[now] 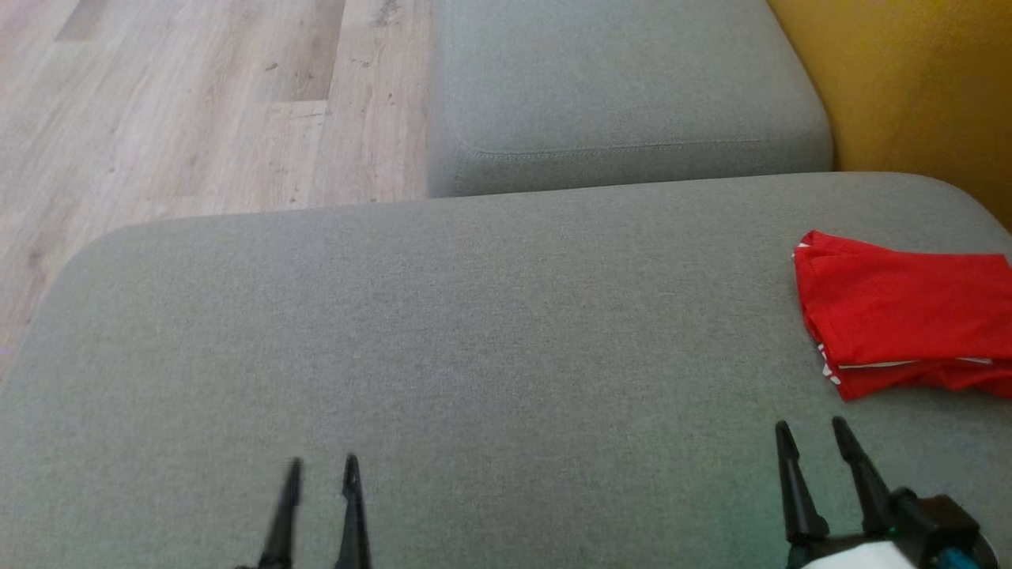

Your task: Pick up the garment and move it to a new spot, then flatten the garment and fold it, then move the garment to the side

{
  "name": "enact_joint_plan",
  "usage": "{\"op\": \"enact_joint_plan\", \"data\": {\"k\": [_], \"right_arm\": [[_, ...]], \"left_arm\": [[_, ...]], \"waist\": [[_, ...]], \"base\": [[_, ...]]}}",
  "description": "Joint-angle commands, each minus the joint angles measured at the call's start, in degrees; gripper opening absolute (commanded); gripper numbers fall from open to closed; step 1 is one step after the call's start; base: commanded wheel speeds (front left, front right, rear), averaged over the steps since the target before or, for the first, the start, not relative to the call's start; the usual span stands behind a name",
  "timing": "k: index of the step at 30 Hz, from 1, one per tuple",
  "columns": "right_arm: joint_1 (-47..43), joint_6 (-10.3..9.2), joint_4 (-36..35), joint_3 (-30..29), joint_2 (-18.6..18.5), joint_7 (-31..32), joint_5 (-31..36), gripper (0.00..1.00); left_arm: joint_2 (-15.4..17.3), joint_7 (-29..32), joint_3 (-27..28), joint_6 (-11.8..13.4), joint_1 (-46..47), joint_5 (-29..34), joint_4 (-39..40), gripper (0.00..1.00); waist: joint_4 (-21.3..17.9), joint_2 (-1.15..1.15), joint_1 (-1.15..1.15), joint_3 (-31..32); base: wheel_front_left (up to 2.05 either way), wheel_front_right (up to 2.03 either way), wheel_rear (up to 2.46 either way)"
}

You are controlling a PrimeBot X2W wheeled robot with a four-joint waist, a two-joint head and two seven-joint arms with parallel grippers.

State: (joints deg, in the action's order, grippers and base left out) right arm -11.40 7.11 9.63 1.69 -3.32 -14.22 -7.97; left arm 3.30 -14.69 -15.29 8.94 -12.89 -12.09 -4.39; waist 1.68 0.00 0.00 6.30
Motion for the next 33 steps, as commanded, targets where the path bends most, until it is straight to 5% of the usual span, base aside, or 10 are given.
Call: {"op": "enact_joint_plan", "data": {"k": [1,33], "right_arm": [[0.0,-0.01,0.2,0.0,0.0,0.0,0.0,0.0],[3.5,0.08,3.5,-0.9,-0.4,4.2,-20.2,0.0]], "left_arm": [[0.0,0.0,0.0,0.1,0.0,0.0,-0.1,0.0],[1.0,3.8,3.4,-3.7,3.7,-19.8,-4.9,0.0]], "waist": [[0.0,0.0,0.0,0.0],[-0.4,0.0,0.0,-1.5]], "base": [[0.0,0.0,0.0],[0.0,0.0,0.0]]}}
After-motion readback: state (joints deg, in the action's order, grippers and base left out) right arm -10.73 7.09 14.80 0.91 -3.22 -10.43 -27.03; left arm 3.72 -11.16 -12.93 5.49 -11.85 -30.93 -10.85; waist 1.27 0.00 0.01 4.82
